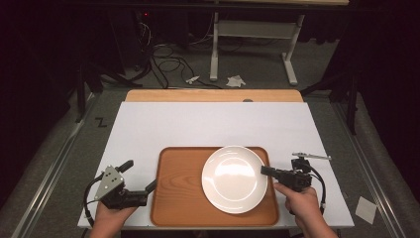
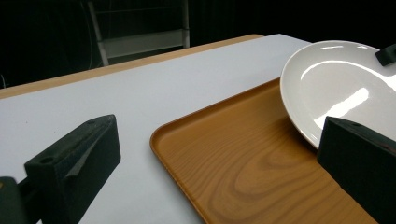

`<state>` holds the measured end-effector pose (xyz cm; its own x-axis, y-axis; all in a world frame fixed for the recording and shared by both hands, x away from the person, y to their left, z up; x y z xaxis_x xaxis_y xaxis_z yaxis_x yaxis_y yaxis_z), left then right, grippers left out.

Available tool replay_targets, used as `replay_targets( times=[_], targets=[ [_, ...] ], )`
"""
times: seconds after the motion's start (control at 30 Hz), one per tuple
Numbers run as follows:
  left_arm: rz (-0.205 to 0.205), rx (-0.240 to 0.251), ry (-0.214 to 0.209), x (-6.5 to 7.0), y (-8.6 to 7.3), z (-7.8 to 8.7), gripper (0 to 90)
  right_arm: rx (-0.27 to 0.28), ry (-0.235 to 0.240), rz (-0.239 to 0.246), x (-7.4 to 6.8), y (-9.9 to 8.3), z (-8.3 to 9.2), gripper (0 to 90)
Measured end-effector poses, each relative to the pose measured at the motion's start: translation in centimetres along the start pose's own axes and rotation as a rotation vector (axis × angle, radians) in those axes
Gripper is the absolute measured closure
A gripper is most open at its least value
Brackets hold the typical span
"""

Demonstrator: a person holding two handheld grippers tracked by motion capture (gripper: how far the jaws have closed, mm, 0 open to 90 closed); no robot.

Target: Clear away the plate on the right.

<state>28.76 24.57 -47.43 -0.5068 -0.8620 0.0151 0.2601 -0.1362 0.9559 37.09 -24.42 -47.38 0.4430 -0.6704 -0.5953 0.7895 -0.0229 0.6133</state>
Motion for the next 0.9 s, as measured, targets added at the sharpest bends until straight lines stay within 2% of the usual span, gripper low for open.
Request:
replay_targets(
  times=[0.23, 0.4, 0.53, 0.9],
  targets=[
    [-0.003, -0.007, -0.002, 0.0, -0.1, -0.2, 0.2, -0.009, -0.016, -0.012, 0.6, 0.1, 0.0, 88.7],
    [-0.001, -0.008, -0.006, -0.1, -0.1, -0.2, 0.2, -0.015, -0.033, -0.001, 0.8, 0.1, -0.2, 87.5],
    [0.0, -0.005, -0.008, -0.1, -0.1, -0.2, 0.4, -0.039, -0.06, 0.013, 1.0, 0.1, -0.4, 86.5],
    [0.004, -0.004, -0.012, -0.1, -0.1, -0.1, 0.4, -0.094, -0.107, -0.01, 2.1, 0.0, -1.1, 83.3]
  ],
)
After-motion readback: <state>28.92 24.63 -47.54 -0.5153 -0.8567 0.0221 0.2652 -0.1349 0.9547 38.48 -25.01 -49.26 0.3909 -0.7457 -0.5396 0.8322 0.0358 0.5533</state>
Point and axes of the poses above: each handheld gripper's, and its own axes: z roughly backward along the jaws, y roughly out of its top, x roughly to its right, the point moved 1 cm from there along -z, roughly forward along the jaws, and after that the axes turned 3 degrees about y, right-handed, at the moved point
